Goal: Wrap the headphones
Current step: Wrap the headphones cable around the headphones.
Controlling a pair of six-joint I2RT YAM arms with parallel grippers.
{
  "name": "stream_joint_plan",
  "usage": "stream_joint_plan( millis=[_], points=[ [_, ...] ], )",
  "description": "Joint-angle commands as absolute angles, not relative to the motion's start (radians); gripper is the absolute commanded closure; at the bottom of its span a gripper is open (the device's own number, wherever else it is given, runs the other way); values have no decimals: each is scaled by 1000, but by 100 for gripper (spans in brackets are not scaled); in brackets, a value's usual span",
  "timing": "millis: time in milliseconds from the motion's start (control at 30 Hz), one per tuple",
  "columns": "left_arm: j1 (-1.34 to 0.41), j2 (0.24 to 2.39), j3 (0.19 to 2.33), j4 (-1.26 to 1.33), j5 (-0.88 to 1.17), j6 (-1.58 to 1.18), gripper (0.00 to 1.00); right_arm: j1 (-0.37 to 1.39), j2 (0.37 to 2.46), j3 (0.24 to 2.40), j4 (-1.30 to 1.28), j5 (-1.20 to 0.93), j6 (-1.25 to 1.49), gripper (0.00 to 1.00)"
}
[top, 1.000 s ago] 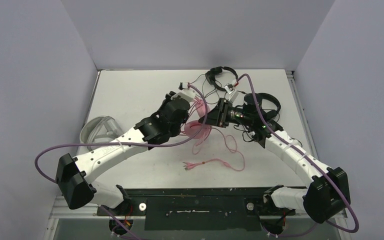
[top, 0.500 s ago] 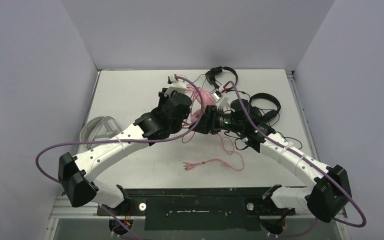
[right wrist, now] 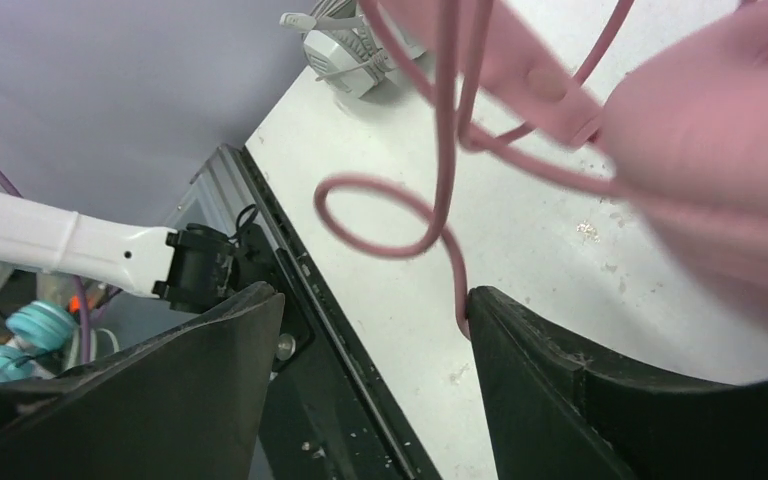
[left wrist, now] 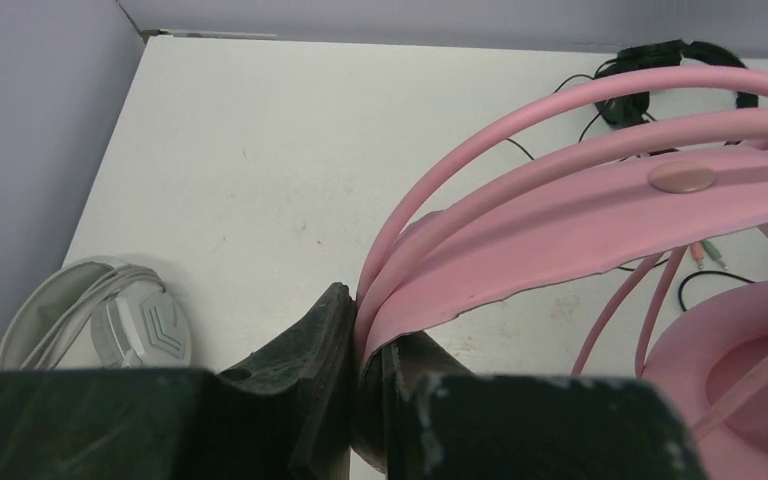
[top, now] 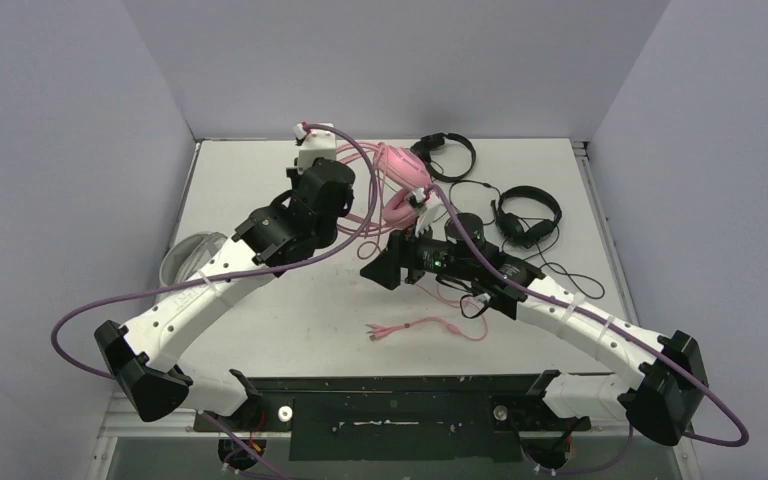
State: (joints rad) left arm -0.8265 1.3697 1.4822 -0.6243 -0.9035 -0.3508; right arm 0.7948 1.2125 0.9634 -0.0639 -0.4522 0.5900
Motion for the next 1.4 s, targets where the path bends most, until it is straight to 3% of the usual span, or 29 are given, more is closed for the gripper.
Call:
stream_joint_plan(
  millis=[0, 100, 367, 633, 967, 1100, 1233, 1367],
  points=[
    [-790, 1302, 1581, -555, -860, -467, 100, 857, 1114, 858, 94, -364, 481, 28],
    [-756, 1309, 1607, -581, -831, -478, 100, 897, 1032, 733, 215, -294, 438, 19],
    [-718, 1303, 1703, -678, -774, -519, 100, 942, 885, 579, 260, -130, 244, 18],
    [-704, 1294, 1802, -776, -715, -562, 100, 934, 907, 521, 325, -89, 156, 36],
    [-695, 1308, 1849, -827, -700, -575, 100, 932, 846, 492, 403, -93, 96, 33],
    [-692, 1313, 1852, -836, -684, -591, 100, 912, 789, 489, 346, -61, 63, 23],
    [-690, 1304, 1860, -838, -661, -598, 100, 856, 822, 485, 369, -77, 43, 2],
    [-689, 1305, 1894, -866, -646, -602, 100, 805, 926, 477, 478, -78, 21, 0]
  ],
)
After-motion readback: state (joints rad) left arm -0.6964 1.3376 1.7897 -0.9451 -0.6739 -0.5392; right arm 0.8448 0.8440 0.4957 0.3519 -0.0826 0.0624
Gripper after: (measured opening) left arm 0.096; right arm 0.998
